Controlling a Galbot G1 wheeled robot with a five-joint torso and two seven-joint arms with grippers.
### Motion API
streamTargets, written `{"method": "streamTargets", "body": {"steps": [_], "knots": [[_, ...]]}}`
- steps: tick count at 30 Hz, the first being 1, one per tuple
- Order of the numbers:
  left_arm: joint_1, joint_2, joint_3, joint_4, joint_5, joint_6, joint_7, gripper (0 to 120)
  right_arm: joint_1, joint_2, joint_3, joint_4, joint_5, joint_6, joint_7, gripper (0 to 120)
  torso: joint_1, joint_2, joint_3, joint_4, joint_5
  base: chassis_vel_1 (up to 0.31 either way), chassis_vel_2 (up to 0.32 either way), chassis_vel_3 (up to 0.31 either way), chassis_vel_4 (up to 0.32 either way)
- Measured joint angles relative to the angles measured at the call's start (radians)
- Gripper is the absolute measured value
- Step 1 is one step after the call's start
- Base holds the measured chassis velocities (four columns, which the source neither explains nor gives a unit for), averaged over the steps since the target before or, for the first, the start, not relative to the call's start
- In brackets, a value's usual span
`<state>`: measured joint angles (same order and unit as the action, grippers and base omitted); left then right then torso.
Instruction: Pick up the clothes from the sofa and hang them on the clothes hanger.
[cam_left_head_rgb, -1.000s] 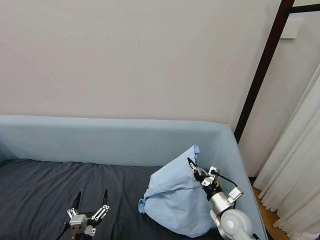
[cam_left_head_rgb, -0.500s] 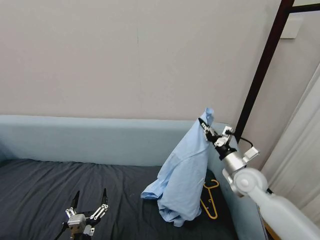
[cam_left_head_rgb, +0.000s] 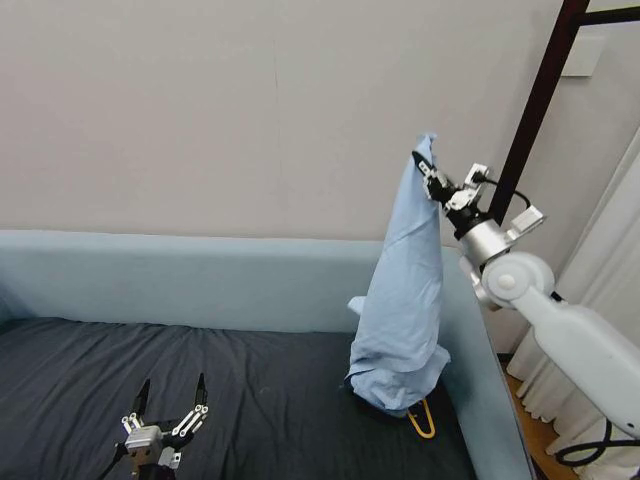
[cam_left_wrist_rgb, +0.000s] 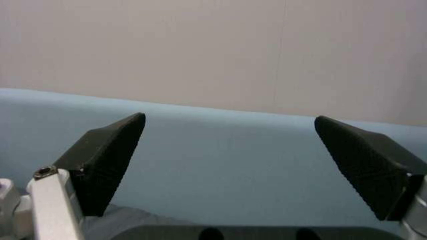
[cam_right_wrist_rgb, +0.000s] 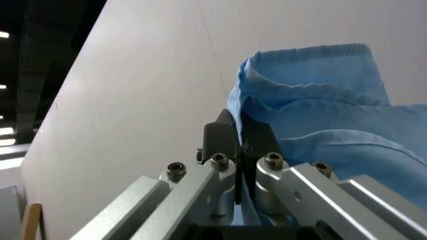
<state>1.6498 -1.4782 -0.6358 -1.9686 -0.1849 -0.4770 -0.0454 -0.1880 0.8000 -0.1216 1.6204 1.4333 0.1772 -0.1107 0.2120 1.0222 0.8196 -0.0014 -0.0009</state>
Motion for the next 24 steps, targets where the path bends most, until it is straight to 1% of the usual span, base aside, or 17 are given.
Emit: {"method": "streamTargets", "body": {"steps": [5,9,17,21,22,24], "knots": [[-0.006,-0.004,0.005,0.005,0.0,0.0,0.0,100,0.065,0.009,-0.037,-0.032,0.005,-0.001,0.006,0,0.0,0.0,0.0,0.0,0.0,0.0,0.0,0.0,0.0],[-0.009,-0.006,0.004,0.007,-0.001,0.0,-0.002,100,0.116,0.032,-0.073,-0.084,-0.001,0.001,0.007,0,0.0,0.0,0.0,0.0001,0.0001,0.0,0.0,0.0,0.0],[-0.012,0.005,-0.01,0.01,-0.017,-0.002,-0.005,100,0.145,0.068,-0.094,-0.093,-0.009,0.007,0.046,0,0.0,0.0,0.0,0.0,-0.0001,0.0,0.0,0.0,0.0],[-0.021,0.005,-0.011,0.017,-0.02,-0.003,-0.008,100,0.14,0.106,-0.15,-0.035,-0.048,0.029,0.136,0,0.0,0.0,0.0,-0.0001,-0.0001,0.0,0.0,0.0,0.0],[-0.021,0.005,-0.011,0.017,-0.02,-0.003,-0.008,100,0.14,0.106,-0.15,-0.035,-0.048,0.029,0.136,0,0.0,0.0,0.0,-0.0001,-0.0001,0.0,0.0,0.0,0.0],[-0.024,0.005,-0.011,0.022,-0.021,-0.004,-0.01,100,0.128,0.144,-0.177,-0.009,-0.089,0.039,0.199,0,0.0,0.0,0.0,0.0001,-0.0001,0.0,0.0,0.0,0.0]]}}
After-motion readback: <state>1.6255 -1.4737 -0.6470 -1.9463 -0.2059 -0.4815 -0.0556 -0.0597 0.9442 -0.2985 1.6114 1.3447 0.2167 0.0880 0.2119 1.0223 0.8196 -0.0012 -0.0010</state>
